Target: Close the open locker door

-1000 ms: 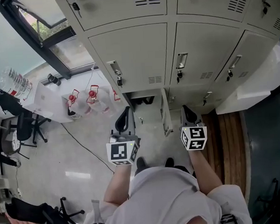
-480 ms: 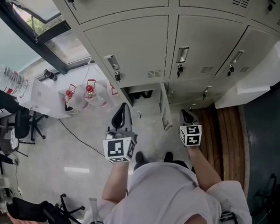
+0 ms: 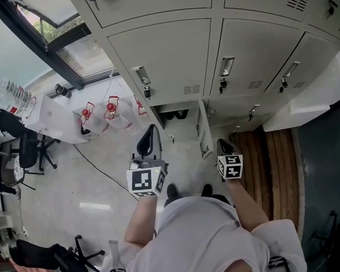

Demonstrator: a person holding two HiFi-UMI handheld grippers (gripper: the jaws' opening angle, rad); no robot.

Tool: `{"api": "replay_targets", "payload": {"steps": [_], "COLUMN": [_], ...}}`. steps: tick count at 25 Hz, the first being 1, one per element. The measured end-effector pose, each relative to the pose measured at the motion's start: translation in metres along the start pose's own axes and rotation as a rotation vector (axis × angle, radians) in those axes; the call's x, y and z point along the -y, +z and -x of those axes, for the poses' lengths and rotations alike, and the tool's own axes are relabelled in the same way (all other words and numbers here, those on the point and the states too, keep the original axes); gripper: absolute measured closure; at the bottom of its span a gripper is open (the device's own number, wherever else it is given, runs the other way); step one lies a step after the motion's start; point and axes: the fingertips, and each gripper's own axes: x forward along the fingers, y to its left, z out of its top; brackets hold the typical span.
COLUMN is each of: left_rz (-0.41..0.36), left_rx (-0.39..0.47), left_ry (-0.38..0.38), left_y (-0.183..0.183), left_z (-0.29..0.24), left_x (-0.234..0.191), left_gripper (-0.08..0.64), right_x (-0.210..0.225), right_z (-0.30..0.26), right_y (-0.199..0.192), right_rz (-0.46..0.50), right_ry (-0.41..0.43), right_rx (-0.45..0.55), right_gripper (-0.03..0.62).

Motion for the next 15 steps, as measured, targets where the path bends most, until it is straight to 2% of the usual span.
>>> {"api": "replay_targets", "payload": {"steps": [15], "left_rz": [-0.003], "left_rx": [0.012], "left_ry": [-0.001], "left_y": [0.005], "left_z": [0.017], "left_x": [-0.019], "left_gripper": [0.552], "right_x": [-0.045], "right_z": [-0.006], "right_y": [0.0], "right_rz": [0.009], "right_ry": [0.037], "right_rx": [-0.009], "right_gripper": [0.58]}}
